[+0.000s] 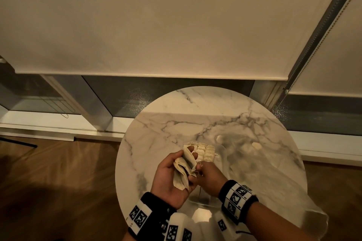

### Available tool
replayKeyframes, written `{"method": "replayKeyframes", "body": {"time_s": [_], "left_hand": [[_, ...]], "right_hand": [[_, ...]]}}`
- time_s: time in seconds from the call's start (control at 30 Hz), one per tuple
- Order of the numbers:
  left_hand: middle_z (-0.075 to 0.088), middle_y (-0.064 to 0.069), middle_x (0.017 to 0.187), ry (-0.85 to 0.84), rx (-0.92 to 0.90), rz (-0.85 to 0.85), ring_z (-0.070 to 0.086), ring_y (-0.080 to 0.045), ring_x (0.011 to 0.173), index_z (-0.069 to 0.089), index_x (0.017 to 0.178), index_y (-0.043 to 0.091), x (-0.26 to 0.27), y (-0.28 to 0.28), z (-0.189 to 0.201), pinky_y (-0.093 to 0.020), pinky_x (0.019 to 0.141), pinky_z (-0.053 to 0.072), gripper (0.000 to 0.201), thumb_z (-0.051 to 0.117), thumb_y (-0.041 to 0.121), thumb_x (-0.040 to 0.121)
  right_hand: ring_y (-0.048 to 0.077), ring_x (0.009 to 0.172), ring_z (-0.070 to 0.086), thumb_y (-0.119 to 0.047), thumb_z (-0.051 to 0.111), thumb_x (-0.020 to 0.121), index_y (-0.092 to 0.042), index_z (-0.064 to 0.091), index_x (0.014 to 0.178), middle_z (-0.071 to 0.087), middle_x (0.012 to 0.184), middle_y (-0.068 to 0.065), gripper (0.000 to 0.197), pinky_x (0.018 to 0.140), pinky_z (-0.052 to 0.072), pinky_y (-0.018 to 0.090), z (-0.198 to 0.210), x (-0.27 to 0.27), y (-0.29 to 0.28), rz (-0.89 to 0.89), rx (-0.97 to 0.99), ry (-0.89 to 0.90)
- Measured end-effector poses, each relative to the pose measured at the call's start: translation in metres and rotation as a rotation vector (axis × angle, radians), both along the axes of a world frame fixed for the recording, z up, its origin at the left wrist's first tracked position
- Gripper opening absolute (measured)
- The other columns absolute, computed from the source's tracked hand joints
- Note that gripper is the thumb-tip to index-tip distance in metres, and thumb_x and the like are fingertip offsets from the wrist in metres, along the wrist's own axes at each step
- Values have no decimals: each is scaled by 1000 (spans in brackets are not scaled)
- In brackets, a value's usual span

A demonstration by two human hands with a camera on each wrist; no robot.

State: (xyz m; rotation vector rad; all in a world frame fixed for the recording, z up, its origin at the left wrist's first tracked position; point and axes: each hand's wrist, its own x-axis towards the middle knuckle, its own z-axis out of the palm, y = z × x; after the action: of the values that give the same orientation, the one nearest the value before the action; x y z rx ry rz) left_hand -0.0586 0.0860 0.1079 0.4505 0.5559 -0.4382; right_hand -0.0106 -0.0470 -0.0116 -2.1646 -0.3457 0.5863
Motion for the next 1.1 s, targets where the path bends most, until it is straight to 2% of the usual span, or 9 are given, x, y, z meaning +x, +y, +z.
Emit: {"method": "replayKeyframes", "body": {"time_s": [0.07, 0.13, 0.23, 0.37, 0.5, 0.63, 0.77, 0.9, 1.1], "left_hand": [[66, -5, 93, -3, 5, 2, 56, -22, 70, 73, 101, 11, 0, 4, 1, -21, 44, 38, 26, 59, 25, 84], [66, -4, 94, -12, 5, 5, 56, -22, 72, 74, 99, 12, -1, 8, 2, -21, 44, 39, 25, 60, 24, 82], [66, -4, 94, -13, -6, 20, 60, -24, 70, 73, 100, 13, -1, 15, 1, -21, 45, 40, 24, 61, 24, 82], [64, -3, 96, -6, -24, 36, 58, -22, 72, 69, 104, 14, 0, 23, -5, -22, 47, 40, 25, 56, 24, 85], [64, -2, 97, 24, -43, 50, 59, -22, 72, 69, 105, 15, -1, 27, -15, -22, 46, 41, 25, 55, 25, 87], [65, -3, 97, 50, -41, 66, 61, -22, 71, 70, 104, 15, -1, 28, -21, -21, 46, 42, 26, 61, 24, 81], [65, -3, 97, 52, -36, 78, 61, -23, 71, 70, 105, 16, 1, 29, -24, -22, 46, 43, 30, 64, 23, 77], [64, -3, 97, 46, -38, 88, 60, -22, 73, 67, 109, 16, 5, 30, -27, -22, 46, 43, 28, 60, 24, 83], [63, -3, 98, 35, -42, 102, 59, -22, 73, 68, 108, 15, 7, 32, -30, -22, 46, 42, 27, 58, 25, 85]], "right_hand": [[5, 71, 54, -15, 64, 90, -33, 67, 69, 60, 75, -11, 27, 70, 43, 20, -6, 5, -5, 11, -36, -69], [7, 77, 54, -23, 63, 91, -19, 76, 85, 63, 82, -6, 15, 70, 40, 19, -7, 10, -15, 28, -81, -98], [6, 80, 61, -24, 61, 91, -22, 75, 92, 72, 88, -8, 14, 72, 44, 20, -15, 23, -34, -48, -139, -70], [8, 82, 65, -20, 67, 89, -24, 71, 98, 72, 90, -4, 11, 67, 45, 14, -22, 45, -63, -208, -196, -77], [16, 78, 65, -26, 64, 89, -22, 71, 88, 71, 81, -1, 8, 70, 51, 27, -21, 64, -77, -234, -314, -106], [16, 74, 65, -32, 59, 89, -23, 67, 75, 71, 78, -2, 18, 69, 54, 31, -21, 74, -76, -142, -452, -71], [18, 85, 67, -25, 59, 86, -23, 75, 89, 73, 91, -1, 17, 75, 55, 31, -20, 84, -70, 15, -607, -69], [20, 99, 65, -27, 63, 85, -32, 70, 101, 69, 107, -3, 18, 79, 51, 29, -19, 94, -64, 84, -736, -162], [24, 104, 64, -22, 57, 87, -28, 68, 102, 67, 111, 0, 20, 84, 50, 33, -17, 103, -48, 135, -921, -287]]}}
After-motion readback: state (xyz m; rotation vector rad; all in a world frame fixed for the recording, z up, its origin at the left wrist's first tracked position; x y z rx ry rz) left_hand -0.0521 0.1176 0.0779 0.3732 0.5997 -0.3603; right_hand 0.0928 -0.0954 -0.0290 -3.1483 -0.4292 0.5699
